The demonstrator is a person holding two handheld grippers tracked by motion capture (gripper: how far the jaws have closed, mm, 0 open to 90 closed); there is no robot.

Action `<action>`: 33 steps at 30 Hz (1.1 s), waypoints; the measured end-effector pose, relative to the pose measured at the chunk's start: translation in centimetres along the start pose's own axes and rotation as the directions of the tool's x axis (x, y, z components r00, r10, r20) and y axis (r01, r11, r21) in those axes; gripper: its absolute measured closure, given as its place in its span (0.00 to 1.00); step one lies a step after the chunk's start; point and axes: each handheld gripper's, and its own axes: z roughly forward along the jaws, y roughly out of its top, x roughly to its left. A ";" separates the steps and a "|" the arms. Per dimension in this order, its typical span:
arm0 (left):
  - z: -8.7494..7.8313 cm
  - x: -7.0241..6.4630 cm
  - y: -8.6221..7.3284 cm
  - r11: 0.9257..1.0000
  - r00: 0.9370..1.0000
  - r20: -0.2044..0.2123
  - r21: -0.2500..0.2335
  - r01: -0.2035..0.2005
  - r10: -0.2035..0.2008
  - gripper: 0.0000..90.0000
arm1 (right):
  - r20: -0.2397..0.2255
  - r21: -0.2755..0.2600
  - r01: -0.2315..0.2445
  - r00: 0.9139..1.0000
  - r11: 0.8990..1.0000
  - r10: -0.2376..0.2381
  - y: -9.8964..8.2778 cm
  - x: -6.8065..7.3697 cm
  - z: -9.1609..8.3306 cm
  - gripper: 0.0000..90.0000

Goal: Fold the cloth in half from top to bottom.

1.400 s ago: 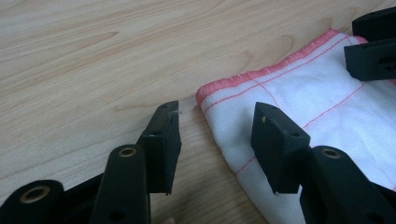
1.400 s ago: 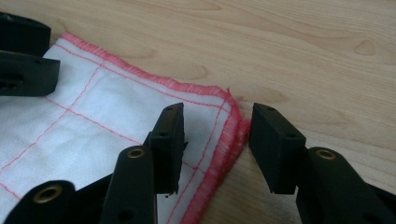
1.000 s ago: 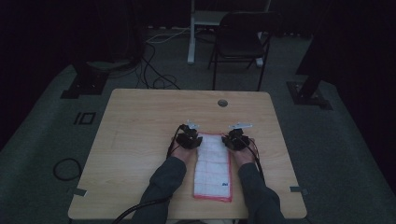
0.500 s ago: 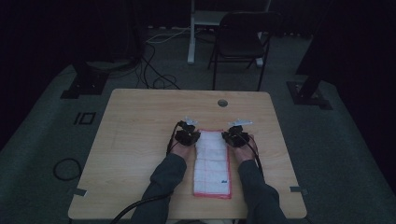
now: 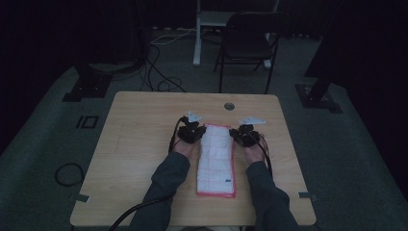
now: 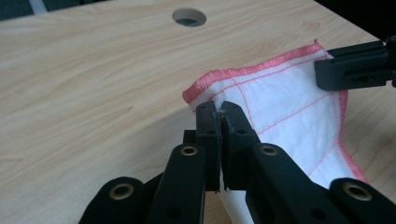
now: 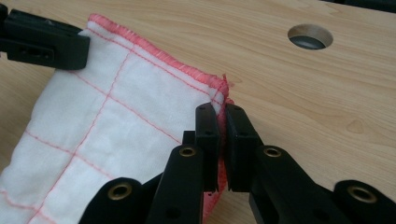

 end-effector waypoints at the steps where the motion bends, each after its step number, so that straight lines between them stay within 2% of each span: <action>1: -0.2 -0.1 0.0 1.000 1.000 0.002 -0.004 -0.003 0.003 0.98 | -0.011 -0.006 -0.004 1.000 1.000 0.004 0.0 0.1 -0.3 0.96; 6: -0.8 -0.2 -0.4 1.000 1.000 0.020 -0.013 -0.015 0.015 0.97 | -0.049 -0.029 -0.028 0.998 0.999 0.027 -0.6 0.1 -1.1 0.96; 14: -2.2 -0.9 -0.8 0.999 0.999 0.039 -0.029 -0.030 0.031 0.97 | -0.068 -0.055 -0.022 0.998 0.998 0.018 -1.1 0.6 -2.1 0.96; 21: -3.3 -1.3 -1.3 0.998 0.998 0.060 -0.049 -0.026 0.029 0.97 | -0.076 -0.073 -0.008 0.997 0.997 0.002 -1.7 1.1 -3.1 0.96; 27: -4.1 -1.5 -2.1 0.998 0.997 0.076 -0.064 0.002 0.002 0.97 | -0.088 -0.092 0.006 0.996 0.996 -0.014 -1.9 1.7 -4.1 0.96; 31: -4.7 -1.8 -2.3 0.998 0.996 0.088 -0.066 0.004 0.002 0.97 | -0.095 -0.100 0.015 0.995 0.995 -0.024 -2.2 2.0 -4.7 0.96; 33: -5.0 -2.0 -2.4 0.998 0.996 0.094 -0.069 0.002 0.004 0.97 | -0.102 -0.114 0.002 0.995 0.994 -0.014 -2.4 2.1 -5.2 0.96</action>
